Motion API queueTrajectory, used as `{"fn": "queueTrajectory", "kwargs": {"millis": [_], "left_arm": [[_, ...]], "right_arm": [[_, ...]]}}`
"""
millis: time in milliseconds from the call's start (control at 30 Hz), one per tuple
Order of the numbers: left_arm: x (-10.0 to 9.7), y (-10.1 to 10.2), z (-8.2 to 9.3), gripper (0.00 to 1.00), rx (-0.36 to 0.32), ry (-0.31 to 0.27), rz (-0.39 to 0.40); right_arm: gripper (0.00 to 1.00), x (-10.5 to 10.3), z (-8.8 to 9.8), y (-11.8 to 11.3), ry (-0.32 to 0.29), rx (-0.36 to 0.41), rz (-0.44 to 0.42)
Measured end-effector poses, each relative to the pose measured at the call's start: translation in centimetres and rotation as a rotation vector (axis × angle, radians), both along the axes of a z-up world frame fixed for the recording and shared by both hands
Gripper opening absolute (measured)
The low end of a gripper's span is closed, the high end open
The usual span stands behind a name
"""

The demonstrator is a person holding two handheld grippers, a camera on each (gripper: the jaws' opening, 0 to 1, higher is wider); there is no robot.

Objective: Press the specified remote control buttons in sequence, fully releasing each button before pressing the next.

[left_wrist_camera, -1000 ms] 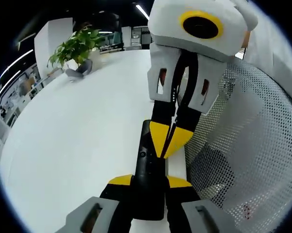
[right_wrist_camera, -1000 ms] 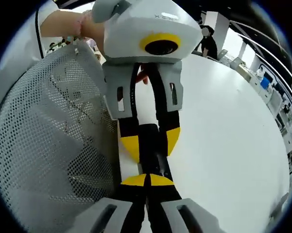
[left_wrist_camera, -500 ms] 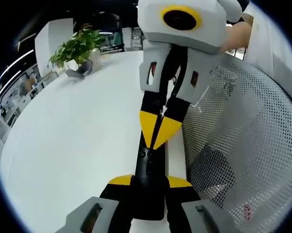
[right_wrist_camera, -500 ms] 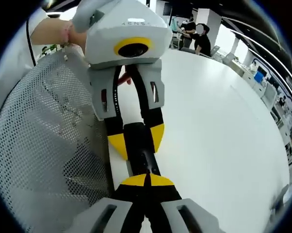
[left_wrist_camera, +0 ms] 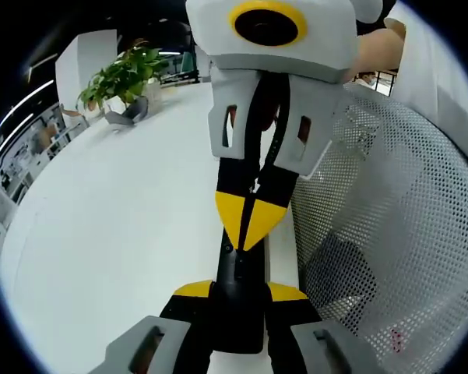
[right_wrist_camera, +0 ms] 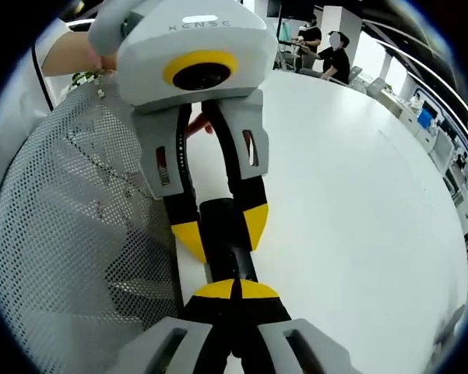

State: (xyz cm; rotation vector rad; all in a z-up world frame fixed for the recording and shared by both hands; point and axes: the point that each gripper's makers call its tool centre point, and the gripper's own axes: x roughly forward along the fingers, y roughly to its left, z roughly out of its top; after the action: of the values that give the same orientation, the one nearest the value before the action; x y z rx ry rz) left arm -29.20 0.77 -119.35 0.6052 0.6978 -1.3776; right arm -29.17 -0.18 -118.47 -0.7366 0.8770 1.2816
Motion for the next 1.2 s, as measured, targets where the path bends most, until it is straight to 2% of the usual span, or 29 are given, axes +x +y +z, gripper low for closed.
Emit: {"fn": "queueTrajectory", "kwargs": {"millis": [67,133,167,233,400,500,567,600,633,833,967,1100,1200], "left_arm": [[0.0,0.0,0.0,0.24,-0.001,0.000,-0.001],[0.0,0.0,0.0,0.24,-0.002,0.000,-0.001],[0.0,0.0,0.0,0.24,-0.004,0.000,0.000],[0.0,0.0,0.0,0.24,-0.005,0.001,0.001],[0.0,0.0,0.0,0.24,-0.008,0.001,0.002],[0.0,0.0,0.0,0.24,-0.013,0.001,0.005],[0.0,0.0,0.0,0.24,-0.014,0.001,0.005],[0.0,0.0,0.0,0.24,-0.013,0.002,0.005],[0.0,0.0,0.0,0.24,-0.013,0.002,0.006],[0.0,0.0,0.0,0.24,-0.016,0.001,0.008],[0.0,0.0,-0.1,0.24,-0.014,0.002,0.008],[0.0,0.0,-0.1,0.24,-0.017,0.002,0.011],[0.0,0.0,-0.1,0.24,-0.018,0.002,0.010]], "right_arm": [[0.00,0.1,0.0,0.0,0.008,-0.006,0.004],[0.00,0.0,0.0,-0.1,0.058,0.002,-0.007],[0.00,-0.1,0.1,-0.1,0.122,0.014,-0.047],[0.00,-0.1,0.2,-0.3,0.160,0.010,-0.050],[0.00,1.6,0.3,-0.7,0.130,-0.026,-0.035],[0.00,1.5,0.4,0.0,0.152,-0.025,-0.010],[0.00,1.2,-0.1,0.1,0.163,-0.060,0.022],[0.00,1.0,-0.4,-0.1,0.164,-0.086,0.035],[0.00,1.4,-0.6,0.2,0.140,-0.080,0.039],[0.00,1.3,-0.6,0.0,0.223,-0.155,0.012],[0.00,1.3,-0.7,0.1,0.215,-0.216,0.031],[0.00,1.3,-0.7,-0.2,0.205,-0.211,0.005],[0.00,1.4,-0.6,-0.2,0.196,-0.147,-0.053]]}}
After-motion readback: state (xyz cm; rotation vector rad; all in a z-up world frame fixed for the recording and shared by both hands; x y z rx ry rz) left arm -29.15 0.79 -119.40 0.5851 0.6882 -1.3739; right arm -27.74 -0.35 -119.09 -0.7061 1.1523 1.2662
